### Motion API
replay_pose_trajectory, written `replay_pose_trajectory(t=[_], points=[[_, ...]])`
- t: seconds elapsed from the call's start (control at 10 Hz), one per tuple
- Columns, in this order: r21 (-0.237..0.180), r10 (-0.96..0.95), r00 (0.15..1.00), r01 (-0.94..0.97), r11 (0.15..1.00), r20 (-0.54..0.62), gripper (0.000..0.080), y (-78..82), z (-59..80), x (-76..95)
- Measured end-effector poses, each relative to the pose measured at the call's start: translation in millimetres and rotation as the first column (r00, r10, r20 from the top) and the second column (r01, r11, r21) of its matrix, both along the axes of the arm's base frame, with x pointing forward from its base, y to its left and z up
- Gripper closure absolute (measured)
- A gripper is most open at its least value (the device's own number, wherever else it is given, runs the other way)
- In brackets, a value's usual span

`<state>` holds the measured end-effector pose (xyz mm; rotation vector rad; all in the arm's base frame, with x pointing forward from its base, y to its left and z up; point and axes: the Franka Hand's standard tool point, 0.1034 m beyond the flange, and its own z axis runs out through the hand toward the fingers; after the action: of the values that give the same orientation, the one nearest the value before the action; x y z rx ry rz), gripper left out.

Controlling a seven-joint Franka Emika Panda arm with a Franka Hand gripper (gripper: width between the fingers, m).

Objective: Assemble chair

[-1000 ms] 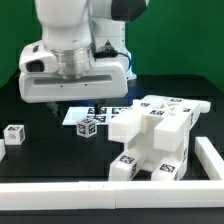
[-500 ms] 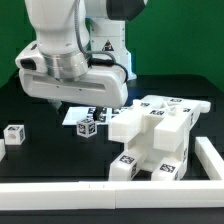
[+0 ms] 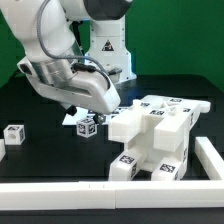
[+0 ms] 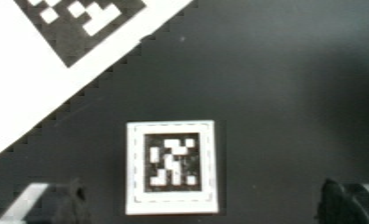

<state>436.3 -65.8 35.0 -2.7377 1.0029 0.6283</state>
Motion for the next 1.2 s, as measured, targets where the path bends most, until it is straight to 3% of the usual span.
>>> replay_pose_trajectory(t=[0.1,0.2,0.5,0.8,1.2], points=[[0.053,0.029,0.999,-0.027,0.998,-0.041,0.0151,1.2,1.4,-8.1],[0.12,0.034,0.993,-0.021,0.993,-0.112,0.0151,-8.0,3.2,-13.5],[0.228,0.042,0.962,0.022,0.973,-0.271,0.0151,-17.4,1.2,-11.8],[0.315,0.077,0.907,0.063,0.947,-0.414,0.0151,-21.7,-5.6,-12.2],[0.351,0.022,0.914,0.133,0.927,-0.404,0.0151,-11.4,-11.3,-4.5]])
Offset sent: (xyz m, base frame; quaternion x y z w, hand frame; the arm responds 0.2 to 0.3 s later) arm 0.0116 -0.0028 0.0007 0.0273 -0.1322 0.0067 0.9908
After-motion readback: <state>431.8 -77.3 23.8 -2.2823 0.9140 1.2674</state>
